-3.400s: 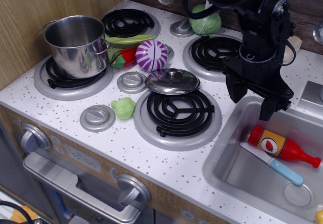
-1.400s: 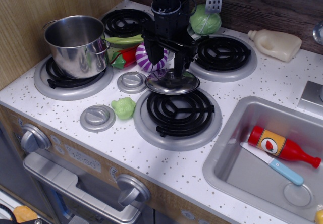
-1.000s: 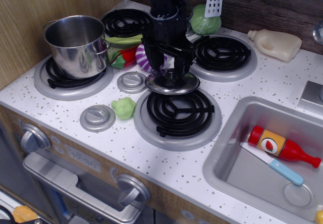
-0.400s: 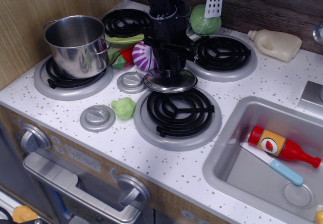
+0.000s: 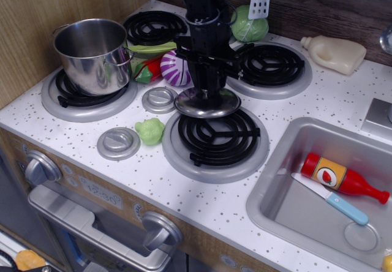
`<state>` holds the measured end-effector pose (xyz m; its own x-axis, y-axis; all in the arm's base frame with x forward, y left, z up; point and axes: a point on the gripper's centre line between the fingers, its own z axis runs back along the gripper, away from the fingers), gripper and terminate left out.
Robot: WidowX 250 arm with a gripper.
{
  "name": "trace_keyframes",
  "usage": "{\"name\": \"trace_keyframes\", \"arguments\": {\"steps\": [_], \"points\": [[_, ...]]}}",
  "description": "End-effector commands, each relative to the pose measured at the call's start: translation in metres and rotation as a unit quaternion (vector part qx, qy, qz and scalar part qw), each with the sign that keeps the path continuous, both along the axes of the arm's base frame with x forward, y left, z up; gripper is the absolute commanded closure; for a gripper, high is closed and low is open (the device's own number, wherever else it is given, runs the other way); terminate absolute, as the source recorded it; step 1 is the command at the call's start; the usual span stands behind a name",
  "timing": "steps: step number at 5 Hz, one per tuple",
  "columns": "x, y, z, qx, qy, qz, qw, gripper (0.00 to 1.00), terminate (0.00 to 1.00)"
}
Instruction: Put lid on pot or pan
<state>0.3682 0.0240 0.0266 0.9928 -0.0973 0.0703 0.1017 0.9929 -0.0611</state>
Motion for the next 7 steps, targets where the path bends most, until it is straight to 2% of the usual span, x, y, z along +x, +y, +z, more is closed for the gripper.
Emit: {"name": "trace_keyframes", "arguments": {"steps": [1, 2, 3, 4, 5, 6, 7], "points": [[0.004, -0.016, 0.069, 0.039, 0.001, 0.024, 0.9989, 1.00, 0.00], [-0.016, -0.018, 0.097, 0.091, -0.017, 0.035, 0.9951, 1.00, 0.00], [-0.037, 0.000, 0.109, 0.137, -0.066, 0.020, 0.9882, 1.00, 0.00], [-0.050, 0.040, 0.114, 0.196, -0.115, -0.012, 0.9738, 1.00, 0.00], [-0.045, 0.083, 0.125, 0.211, -0.145, -0.055, 0.9652, 1.00, 0.00], [-0.033, 0.118, 0.131, 0.198, -0.150, -0.098, 0.9638, 1.00, 0.00], [-0.034, 0.137, 0.131, 0.191, -0.159, -0.116, 0.9618, 1.00, 0.00]]}}
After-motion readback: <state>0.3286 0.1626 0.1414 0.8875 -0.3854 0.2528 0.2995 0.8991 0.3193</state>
